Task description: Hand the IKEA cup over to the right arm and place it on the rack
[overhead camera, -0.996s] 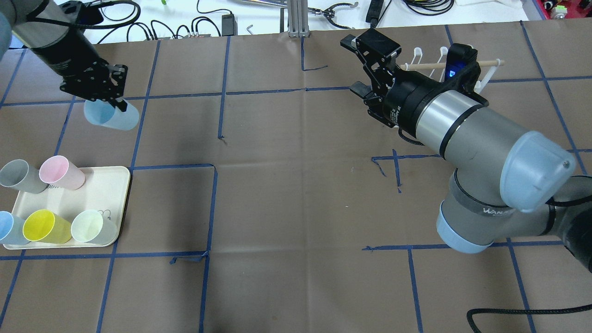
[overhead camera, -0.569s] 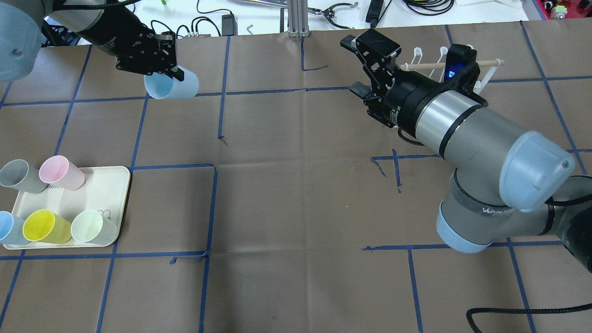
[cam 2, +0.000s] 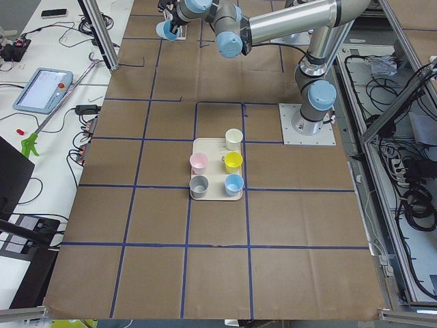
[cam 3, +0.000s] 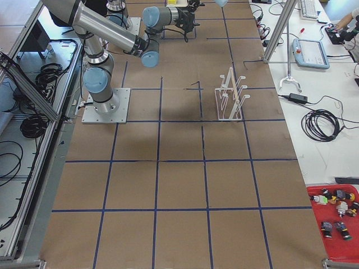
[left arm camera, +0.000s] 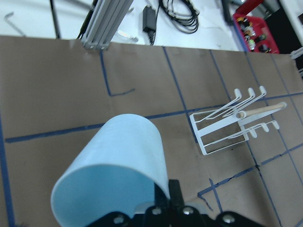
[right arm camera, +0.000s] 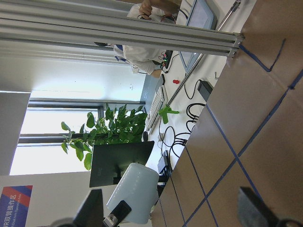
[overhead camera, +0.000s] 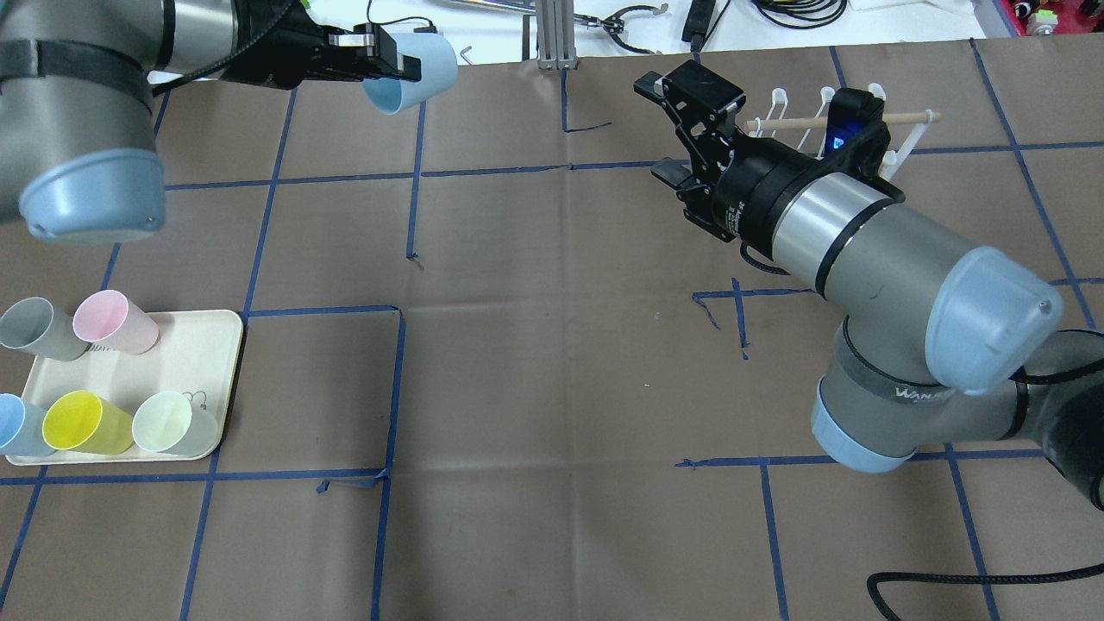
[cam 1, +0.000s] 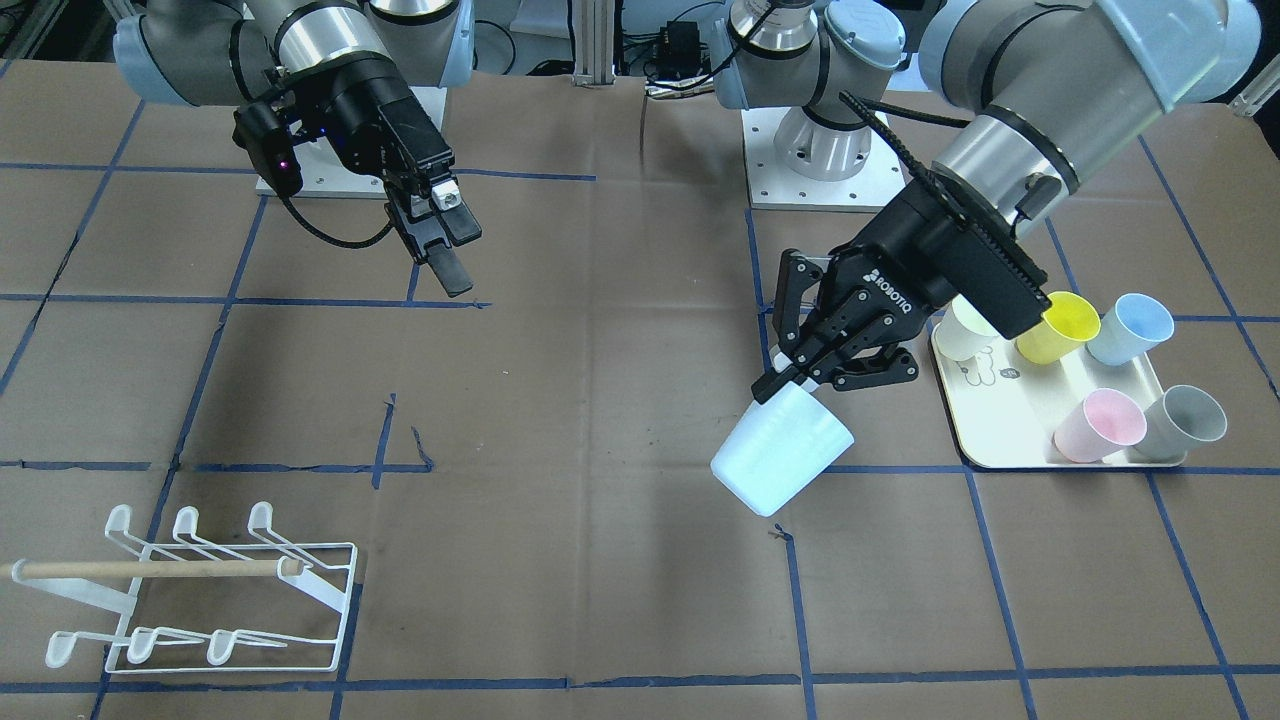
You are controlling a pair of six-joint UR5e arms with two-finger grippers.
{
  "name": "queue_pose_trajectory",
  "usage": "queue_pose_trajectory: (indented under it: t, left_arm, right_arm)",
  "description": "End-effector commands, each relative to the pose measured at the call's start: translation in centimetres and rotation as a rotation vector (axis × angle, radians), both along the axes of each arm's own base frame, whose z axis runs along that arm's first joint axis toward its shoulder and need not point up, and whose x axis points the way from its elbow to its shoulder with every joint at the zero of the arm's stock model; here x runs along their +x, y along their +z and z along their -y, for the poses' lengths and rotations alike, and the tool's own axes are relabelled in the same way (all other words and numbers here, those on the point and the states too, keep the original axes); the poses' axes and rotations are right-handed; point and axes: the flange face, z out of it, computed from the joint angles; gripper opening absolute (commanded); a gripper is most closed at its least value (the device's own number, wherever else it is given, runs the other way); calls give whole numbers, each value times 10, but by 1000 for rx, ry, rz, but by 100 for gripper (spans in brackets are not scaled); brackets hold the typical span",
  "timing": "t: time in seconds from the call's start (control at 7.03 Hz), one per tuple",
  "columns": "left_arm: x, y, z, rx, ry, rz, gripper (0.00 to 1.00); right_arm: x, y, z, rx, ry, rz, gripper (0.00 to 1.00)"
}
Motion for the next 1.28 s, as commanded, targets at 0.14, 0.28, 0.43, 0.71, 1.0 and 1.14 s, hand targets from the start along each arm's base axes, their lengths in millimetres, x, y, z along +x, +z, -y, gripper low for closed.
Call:
queue_pose_trajectory:
  t: [0.14,0.28,0.43,0.71,1.0,1.14]
  left_arm:
    - [-17,-47,-47,-267,-95,-86,0]
    - [-23,-64,-69,-345,-147,-130,0]
    - [-35,-73,-88,-386,-170,-144,0]
    - [-78,-75,-113,-407,-239,-145,0]
    - [-93,-80,-123,-392,-249,-129,0]
    - [-93,-85,-131,-383,-250,-128,0]
  right_arm:
    - [-2,-1,1,11,-17,-6,100]
    - [-1,-4,2,25,-15,-14,100]
    - [-1,-6,3,53,-17,-4,100]
    - [1,-5,4,131,-49,112,100]
    - [16,-14,5,152,-23,105,100]
    - [22,-14,11,151,-10,103,100]
